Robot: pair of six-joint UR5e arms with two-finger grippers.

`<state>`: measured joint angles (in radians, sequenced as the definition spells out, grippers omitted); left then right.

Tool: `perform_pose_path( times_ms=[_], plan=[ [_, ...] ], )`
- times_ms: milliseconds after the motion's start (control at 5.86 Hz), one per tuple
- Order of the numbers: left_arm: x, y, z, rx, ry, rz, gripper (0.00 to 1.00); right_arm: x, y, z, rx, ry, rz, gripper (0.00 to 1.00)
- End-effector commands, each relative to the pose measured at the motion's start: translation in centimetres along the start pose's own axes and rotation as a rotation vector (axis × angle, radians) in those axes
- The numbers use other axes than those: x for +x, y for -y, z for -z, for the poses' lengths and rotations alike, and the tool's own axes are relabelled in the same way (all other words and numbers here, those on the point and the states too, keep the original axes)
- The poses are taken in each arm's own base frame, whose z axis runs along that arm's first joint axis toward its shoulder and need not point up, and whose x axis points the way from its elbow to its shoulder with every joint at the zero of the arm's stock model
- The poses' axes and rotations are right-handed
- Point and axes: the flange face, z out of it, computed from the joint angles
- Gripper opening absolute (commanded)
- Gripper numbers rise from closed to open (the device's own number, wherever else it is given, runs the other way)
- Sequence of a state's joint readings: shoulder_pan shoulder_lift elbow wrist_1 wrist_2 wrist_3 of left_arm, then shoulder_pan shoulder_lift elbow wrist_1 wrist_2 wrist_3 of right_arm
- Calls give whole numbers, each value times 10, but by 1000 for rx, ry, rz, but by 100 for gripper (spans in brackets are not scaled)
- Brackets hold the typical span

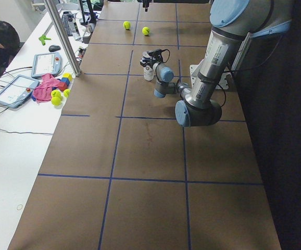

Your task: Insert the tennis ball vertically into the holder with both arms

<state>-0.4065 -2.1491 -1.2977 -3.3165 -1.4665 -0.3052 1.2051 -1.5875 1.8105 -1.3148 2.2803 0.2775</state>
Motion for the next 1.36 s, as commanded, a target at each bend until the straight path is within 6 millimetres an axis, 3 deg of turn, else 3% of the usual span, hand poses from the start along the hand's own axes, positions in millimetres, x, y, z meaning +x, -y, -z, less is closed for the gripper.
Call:
perform_pose_path(
  times_ms=[0, 341, 682, 1194],
  plan=[
    [0, 0, 0, 0, 0, 0, 100, -23, 13, -32, -34, -23, 20, 100],
    [-1, 1, 0, 3, 0, 0, 100, -42, 13, -55, -72, -20, 57, 100],
    [-1, 2, 0, 5, 1, -1, 100, -34, 34, -80, -100, -29, 40, 100],
    [-3, 2, 0, 3, 5, -7, 100, -38, 25, -115, -166, -32, 48, 100]
  ],
)
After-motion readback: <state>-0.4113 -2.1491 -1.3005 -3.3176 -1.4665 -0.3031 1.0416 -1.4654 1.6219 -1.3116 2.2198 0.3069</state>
